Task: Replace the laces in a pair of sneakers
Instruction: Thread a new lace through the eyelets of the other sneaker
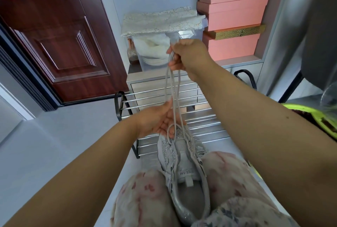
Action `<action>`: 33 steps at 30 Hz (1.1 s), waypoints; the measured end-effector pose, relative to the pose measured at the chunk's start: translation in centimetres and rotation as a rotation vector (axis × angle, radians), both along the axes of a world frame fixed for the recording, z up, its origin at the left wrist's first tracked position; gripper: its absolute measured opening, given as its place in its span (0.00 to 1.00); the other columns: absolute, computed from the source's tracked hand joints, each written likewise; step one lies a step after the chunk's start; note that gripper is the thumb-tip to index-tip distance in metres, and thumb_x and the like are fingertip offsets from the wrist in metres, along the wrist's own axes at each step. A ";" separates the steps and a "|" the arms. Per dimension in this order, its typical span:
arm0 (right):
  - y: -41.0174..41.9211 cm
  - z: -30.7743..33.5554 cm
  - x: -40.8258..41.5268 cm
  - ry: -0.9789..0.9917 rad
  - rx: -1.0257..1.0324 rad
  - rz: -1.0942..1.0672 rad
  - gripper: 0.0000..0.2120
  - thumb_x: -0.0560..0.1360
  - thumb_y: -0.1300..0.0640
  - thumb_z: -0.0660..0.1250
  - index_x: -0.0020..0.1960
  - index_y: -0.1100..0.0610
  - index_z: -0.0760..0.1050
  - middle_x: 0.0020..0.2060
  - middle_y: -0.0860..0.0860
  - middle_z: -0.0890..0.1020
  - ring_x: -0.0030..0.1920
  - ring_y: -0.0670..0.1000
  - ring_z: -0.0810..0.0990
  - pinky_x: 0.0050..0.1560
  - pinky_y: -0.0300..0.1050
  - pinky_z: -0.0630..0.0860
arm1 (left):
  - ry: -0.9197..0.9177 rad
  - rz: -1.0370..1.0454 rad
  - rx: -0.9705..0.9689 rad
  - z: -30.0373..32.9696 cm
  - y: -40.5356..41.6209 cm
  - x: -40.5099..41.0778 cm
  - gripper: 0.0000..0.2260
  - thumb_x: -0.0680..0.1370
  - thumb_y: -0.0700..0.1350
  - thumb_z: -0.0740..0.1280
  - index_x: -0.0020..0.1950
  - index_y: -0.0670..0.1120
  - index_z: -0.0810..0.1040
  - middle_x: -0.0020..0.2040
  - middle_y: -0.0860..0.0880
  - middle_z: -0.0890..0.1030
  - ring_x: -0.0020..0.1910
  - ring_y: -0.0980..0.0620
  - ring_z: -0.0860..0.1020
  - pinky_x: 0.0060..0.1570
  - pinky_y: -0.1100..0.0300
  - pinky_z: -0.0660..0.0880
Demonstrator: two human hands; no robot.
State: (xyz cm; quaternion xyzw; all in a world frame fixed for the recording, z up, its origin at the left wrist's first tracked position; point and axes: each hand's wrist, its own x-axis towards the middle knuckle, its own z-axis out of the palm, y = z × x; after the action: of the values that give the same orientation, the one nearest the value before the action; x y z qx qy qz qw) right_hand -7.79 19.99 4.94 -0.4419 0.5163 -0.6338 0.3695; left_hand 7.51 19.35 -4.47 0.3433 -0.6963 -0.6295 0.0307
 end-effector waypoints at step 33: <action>4.4 2.3 -0.2 0.425 0.065 0.260 0.16 0.80 0.57 0.58 0.37 0.59 0.75 0.24 0.51 0.66 0.23 0.48 0.60 0.25 0.38 0.58 | 0.123 0.732 -0.815 3.1 1.3 0.6 0.24 0.79 0.50 0.65 0.73 0.49 0.64 0.39 0.52 0.76 0.38 0.55 0.76 0.44 0.59 0.74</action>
State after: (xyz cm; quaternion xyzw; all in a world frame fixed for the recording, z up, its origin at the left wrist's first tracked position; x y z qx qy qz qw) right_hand -7.98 24.35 7.19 -0.6158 0.5413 -0.4570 0.3448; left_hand 8.07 20.67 -1.37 0.4859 -0.7157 -0.2762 0.4188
